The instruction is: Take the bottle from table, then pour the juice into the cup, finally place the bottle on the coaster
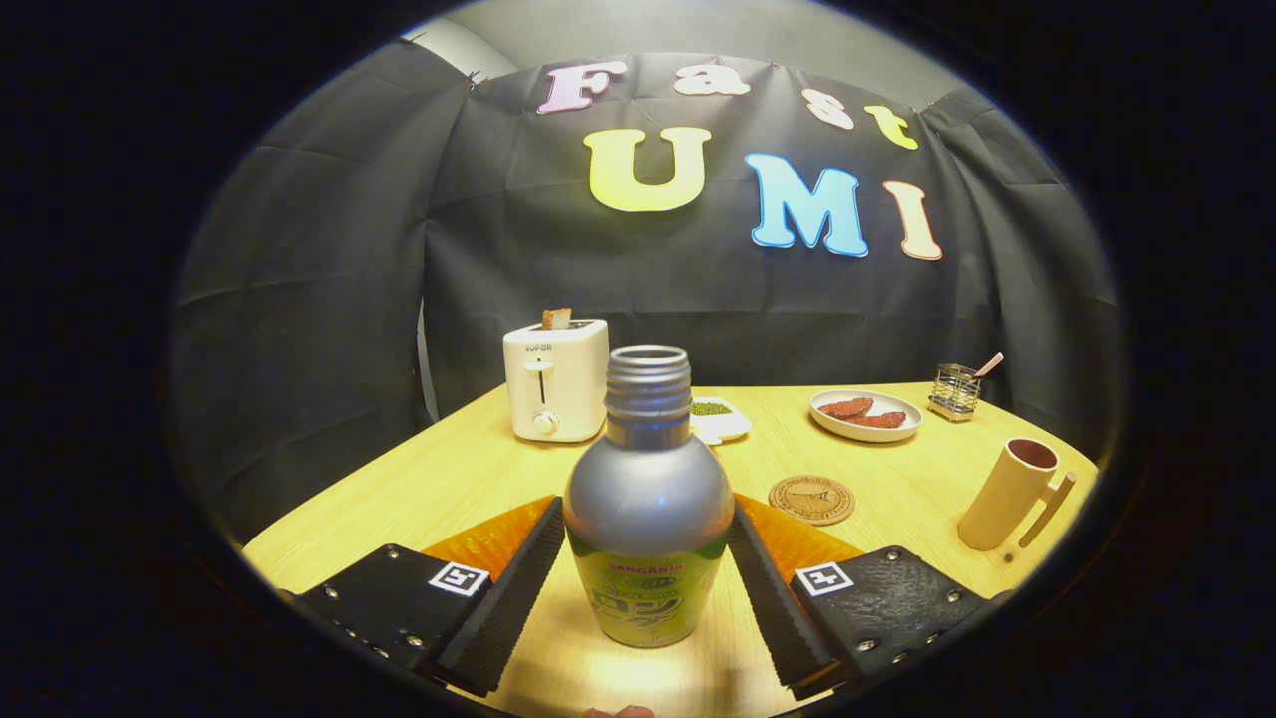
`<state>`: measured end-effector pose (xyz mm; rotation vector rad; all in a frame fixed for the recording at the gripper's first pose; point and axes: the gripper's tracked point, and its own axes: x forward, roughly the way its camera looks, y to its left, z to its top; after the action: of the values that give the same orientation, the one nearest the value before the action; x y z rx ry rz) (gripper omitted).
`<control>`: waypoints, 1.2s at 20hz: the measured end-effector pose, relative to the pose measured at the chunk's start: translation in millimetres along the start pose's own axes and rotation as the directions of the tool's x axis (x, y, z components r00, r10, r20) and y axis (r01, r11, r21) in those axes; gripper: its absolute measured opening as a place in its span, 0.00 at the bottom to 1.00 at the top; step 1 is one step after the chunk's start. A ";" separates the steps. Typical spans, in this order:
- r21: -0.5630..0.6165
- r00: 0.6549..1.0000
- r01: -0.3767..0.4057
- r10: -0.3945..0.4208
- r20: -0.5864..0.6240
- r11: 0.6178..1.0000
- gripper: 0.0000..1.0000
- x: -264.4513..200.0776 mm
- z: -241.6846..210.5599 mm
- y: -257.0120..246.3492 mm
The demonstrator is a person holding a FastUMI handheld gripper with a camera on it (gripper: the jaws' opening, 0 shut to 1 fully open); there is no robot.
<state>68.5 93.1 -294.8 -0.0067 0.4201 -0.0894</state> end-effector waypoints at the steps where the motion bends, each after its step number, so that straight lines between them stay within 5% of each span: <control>1: -0.003 1.000 0.003 -0.003 -0.015 1.000 0.96 1.4 -4.3 -0.1; 13: -0.011 0.993 0.000 -0.002 -0.116 1.000 0.96 6.3 -36.3 5.0; 16: 0.006 0.992 -0.006 0.007 -0.122 1.000 0.82 6.0 -36.6 3.8; 24: 0.093 0.986 -0.031 0.046 -0.163 0.995 0.74 1.2 -27.1 4.5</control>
<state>58.9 97.8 -320.1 0.0985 0.5815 -0.0706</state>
